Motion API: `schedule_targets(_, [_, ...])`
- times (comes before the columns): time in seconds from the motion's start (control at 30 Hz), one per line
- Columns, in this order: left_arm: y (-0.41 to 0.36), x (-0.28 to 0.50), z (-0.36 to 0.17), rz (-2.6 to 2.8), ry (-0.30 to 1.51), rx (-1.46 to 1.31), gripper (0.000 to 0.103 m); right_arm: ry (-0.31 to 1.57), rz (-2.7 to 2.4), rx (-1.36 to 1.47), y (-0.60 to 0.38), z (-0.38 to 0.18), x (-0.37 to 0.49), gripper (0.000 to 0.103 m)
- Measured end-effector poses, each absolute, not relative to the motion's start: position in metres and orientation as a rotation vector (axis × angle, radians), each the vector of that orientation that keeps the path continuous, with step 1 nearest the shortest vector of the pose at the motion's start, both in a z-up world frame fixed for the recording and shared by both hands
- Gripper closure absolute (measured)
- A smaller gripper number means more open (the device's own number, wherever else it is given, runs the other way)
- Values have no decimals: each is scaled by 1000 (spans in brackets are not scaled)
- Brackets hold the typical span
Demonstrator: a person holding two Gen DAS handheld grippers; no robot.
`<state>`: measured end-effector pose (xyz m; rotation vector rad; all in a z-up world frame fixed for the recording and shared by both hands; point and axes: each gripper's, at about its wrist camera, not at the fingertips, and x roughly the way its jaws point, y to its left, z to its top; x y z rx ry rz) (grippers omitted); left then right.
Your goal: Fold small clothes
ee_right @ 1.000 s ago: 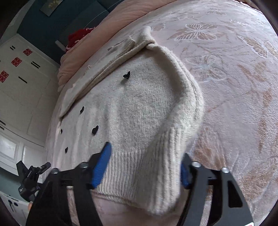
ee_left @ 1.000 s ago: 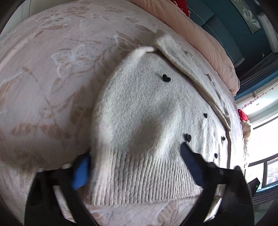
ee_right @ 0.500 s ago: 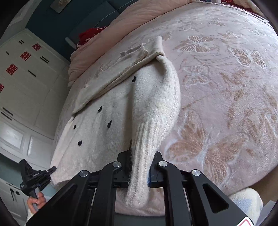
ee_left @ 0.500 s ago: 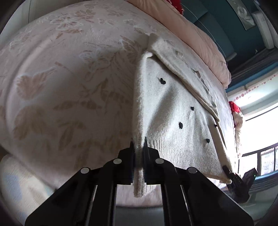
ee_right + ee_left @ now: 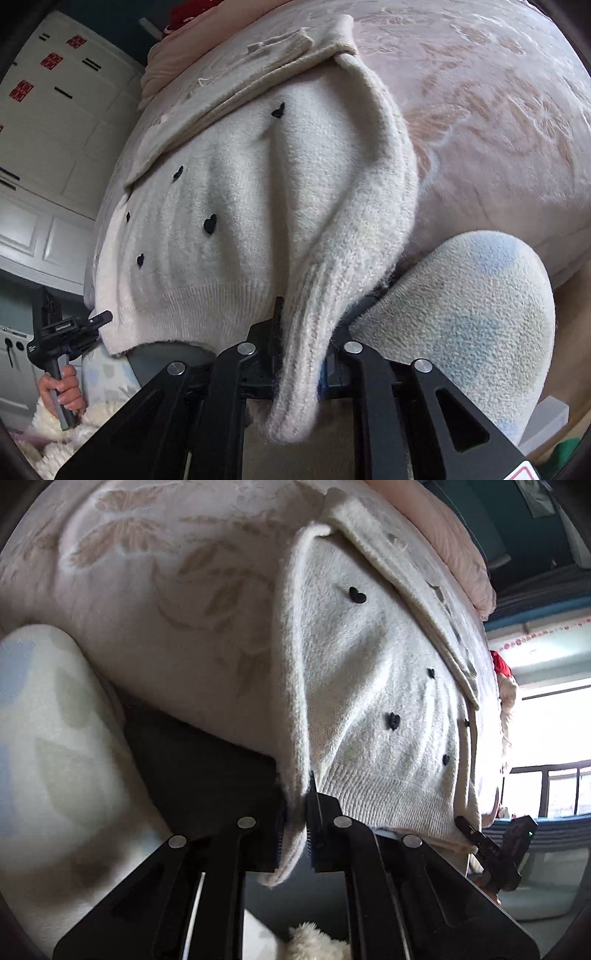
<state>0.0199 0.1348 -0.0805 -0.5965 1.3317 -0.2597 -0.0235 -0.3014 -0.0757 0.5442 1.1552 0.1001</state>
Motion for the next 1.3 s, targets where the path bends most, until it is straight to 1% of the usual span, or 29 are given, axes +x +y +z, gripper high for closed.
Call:
schedule_targets(0.03, [132,21,-82,-259,1330,-595,89,1161,92,526,-299,-75,-22,84])
schedule_targets(0.07, [131,23,-84,-246,1333,-592,78,1172,93,516,-298,-77,-21,82])
schedule_targets(0.1, [132,23,-85,-229,1334,-589,71,1182,91,509,-297,-79,-21,81])
schedule_targets(0.13, [133,22,-87,-204,1333,-584,59,1184,89,511,-298,-80,-19,81])
schedule_targets(0.17, [136,20,-88,-186,1333,-583,56,1181,89,518,-299,-81,-19,81])
schedule_targets(0.3, [139,20,-92,-189,1329,-554,55,1175,101,533,-304,-81,-20,76])
schedule_targets(0.37, [130,23,-95,-191,1327,-522,47,1179,102,514,-298,-81,-17,72])
schedule_targets(0.43, [122,28,-99,-185,1331,-495,46,1182,102,490,-294,-81,-16,71])
schedule_targets(0.5, [119,32,-106,-195,1344,-512,49,1173,98,494,-291,-81,-14,74])
schedule_targets(0.53, [120,33,-109,-198,1349,-538,56,1162,99,516,-292,-81,-15,78])
schedule_targets(0.57, [121,35,-112,-211,1351,-572,70,1151,98,548,-295,-81,-15,89])
schedule_targets(0.6, [124,36,-115,-230,1352,-616,76,1140,103,586,-301,-82,-17,91])
schedule_targets(0.63, [128,37,-117,-239,1358,-642,89,1122,111,627,-308,-81,-19,91])
schedule_targets(0.67, [131,36,-115,-247,1352,-665,91,1103,112,649,-312,-78,-22,91])
schedule_targets(0.73, [132,30,-96,-287,1306,-645,93,1090,133,635,-315,-67,-27,92])
schedule_targets(0.87, [137,6,-35,-371,1217,-503,95,1097,208,476,-307,-26,-46,93])
schedule_targets(0.97, [148,-17,6,-413,1200,-429,97,1112,256,386,-303,4,-66,93])
schedule_targets(1.07, [152,-42,19,-447,1251,-383,97,1156,296,329,-293,20,-91,93])
schedule_targets(1.2, [159,-91,31,-510,1320,-395,97,1224,336,391,-290,16,-138,93])
schedule_targets(1.3, [164,-110,53,-529,1277,-428,97,1180,364,467,-291,26,-155,93])
